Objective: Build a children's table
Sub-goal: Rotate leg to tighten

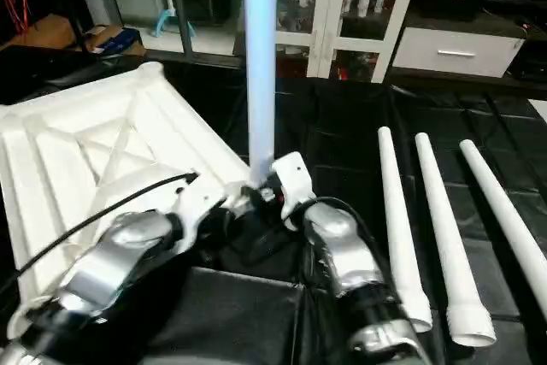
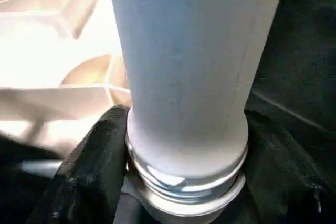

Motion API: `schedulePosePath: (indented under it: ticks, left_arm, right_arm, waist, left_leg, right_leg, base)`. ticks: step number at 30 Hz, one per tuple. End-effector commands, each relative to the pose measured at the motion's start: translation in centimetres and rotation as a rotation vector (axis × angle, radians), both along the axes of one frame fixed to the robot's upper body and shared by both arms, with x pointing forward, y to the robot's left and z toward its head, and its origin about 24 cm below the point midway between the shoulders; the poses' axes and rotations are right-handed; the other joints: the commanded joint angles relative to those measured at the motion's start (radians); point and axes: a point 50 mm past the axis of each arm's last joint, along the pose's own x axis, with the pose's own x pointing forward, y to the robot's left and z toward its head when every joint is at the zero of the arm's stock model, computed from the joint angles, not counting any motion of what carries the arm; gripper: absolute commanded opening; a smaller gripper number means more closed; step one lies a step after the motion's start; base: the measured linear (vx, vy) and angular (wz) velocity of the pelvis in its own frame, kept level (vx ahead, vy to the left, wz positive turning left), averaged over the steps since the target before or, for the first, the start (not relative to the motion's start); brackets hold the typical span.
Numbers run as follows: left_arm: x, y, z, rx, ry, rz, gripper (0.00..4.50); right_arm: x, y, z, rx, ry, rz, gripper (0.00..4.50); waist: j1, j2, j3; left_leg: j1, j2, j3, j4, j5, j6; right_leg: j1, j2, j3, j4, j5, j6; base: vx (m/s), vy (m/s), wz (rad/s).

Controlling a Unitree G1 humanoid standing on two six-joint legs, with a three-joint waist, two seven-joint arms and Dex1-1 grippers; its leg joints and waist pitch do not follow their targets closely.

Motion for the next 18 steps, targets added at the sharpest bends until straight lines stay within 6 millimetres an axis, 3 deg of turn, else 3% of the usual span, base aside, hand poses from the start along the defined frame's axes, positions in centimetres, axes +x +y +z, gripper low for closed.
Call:
schedulePosePath:
  ticks: [1,5,7,8,12,13,15,18]
  left_arm:
    - [0.6,-0.1,-0.1,0.009,-0.034,0.077,0.00]
    - [0.6,-0.7,0.0,-0.003,-0.032,0.066,0.00]
    - [0.6,-0.5,-0.1,-0.002,-0.031,0.071,0.00]
    - [0.4,-0.1,-0.1,0.001,-0.034,0.064,0.00]
    - [0.2,0.5,0.0,0.002,-0.038,0.050,0.00]
    - [-0.1,0.8,0.0,-0.002,-0.033,0.045,0.00]
    - [-0.7,1.2,0.1,-0.011,-0.030,-0.005,0.00]
    - [-2.5,1.8,0.2,-0.047,0.014,-0.146,0.00]
  right_arm:
    - [-0.2,1.3,-0.3,0.017,0.032,0.009,2.72]
    - [-0.6,2.7,0.1,0.037,0.007,0.077,2.72]
    - [-0.7,2.9,0.4,0.071,0.004,0.095,2.72]
    - [-0.8,2.9,0.8,0.133,0.011,0.118,3.28]
    - [-0.9,2.5,1.3,0.162,-0.006,0.144,3.51]
    - [-0.9,2.2,1.6,0.169,-0.015,0.168,3.77]
    - [-1.0,1.6,2.1,0.188,-0.020,0.230,3.91]
    - [-1.3,-0.2,2.7,0.145,-0.049,0.365,4.31]
  waist:
    - [-0.001,-0.006,-0.049]
    - [-0.002,-0.007,-0.051]
    - [0.000,-0.006,-0.050]
    - [-0.001,-0.007,-0.050]
    - [0.001,-0.005,-0.049]
    - [-0.001,-0.007,-0.051]
    - [-0.003,-0.007,-0.054]
    - [-0.006,-0.005,-0.054]
  left_leg:
    - [-0.005,0.048,-0.021,-0.083,-0.200,0.018]
    - [-0.010,0.049,-0.018,-0.080,-0.170,0.037]
    - [-0.010,0.049,-0.018,-0.080,-0.166,0.045]
    - [-0.010,0.049,-0.018,-0.081,-0.171,0.048]
    - [-0.012,0.051,-0.020,-0.083,-0.174,0.054]
    - [-0.012,0.051,-0.019,-0.081,-0.168,0.054]
    - [-0.015,0.050,-0.020,-0.078,-0.141,0.068]
    - [-0.017,0.051,-0.018,-0.075,-0.113,0.091]
  right_leg:
    - [0.042,-0.060,0.056,-0.092,-0.338,-0.146]
    - [0.045,-0.059,0.056,-0.084,-0.263,-0.171]
    - [0.046,-0.061,0.056,-0.084,-0.267,-0.174]
    - [0.047,-0.061,0.056,-0.085,-0.276,-0.172]
    - [0.048,-0.060,0.055,-0.084,-0.274,-0.170]
    - [0.047,-0.060,0.055,-0.083,-0.265,-0.172]
    - [0.053,-0.060,0.055,-0.076,-0.222,-0.186]
    - [0.052,-0.059,0.054,-0.072,-0.180,-0.210]
  base:
    - [0.000,0.000,0.00]
    - [0.000,0.000,0.00]
    - [0.000,0.000,0.00]
    - [0.000,0.000,0.00]
    - [0.000,0.000,0.00]
    - [0.000,0.000,0.00]
    - [0.000,0.000,0.00]
    - [0.000,0.000,0.00]
